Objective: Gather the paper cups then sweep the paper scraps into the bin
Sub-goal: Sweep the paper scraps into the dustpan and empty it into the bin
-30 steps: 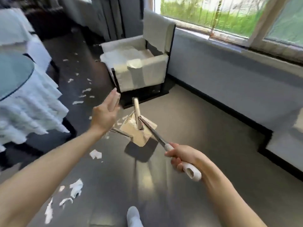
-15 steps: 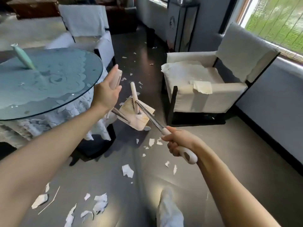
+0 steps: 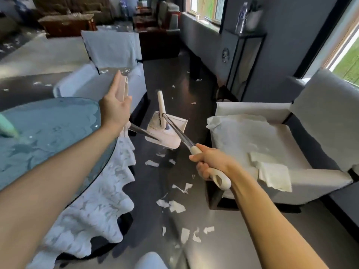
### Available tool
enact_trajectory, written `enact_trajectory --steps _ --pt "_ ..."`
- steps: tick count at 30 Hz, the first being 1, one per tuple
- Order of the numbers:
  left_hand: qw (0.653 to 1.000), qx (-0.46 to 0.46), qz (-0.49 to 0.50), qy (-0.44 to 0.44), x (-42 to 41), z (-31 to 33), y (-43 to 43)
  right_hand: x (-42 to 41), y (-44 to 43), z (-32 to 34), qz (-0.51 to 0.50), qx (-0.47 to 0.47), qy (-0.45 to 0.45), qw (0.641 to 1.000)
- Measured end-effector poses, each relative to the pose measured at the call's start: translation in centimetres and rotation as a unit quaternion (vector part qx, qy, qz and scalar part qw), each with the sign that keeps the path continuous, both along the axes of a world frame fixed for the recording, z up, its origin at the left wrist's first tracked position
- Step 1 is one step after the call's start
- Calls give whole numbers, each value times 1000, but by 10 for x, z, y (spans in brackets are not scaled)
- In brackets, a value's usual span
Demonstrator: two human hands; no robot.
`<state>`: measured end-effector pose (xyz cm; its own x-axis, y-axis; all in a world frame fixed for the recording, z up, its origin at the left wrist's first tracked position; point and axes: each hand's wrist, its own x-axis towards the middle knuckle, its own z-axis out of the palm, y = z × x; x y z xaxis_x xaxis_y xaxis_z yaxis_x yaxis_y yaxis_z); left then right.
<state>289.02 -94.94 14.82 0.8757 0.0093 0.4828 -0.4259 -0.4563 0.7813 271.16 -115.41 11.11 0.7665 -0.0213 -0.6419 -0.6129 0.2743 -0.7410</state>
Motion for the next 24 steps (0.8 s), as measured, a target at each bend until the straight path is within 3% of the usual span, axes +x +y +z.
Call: enact_trajectory --steps 9,14,24 --pt "997 32 -58 -28 293 -34 -61 273 -55 -42 -17 12 -14 1000" --pt "991 73 -102 -34 454 -31 -100 435 -86 -33 -50 20 -2 999" --pt "990 58 -123 -20 732 -32 -252 716 -213 -22 -72 19 -6 997"
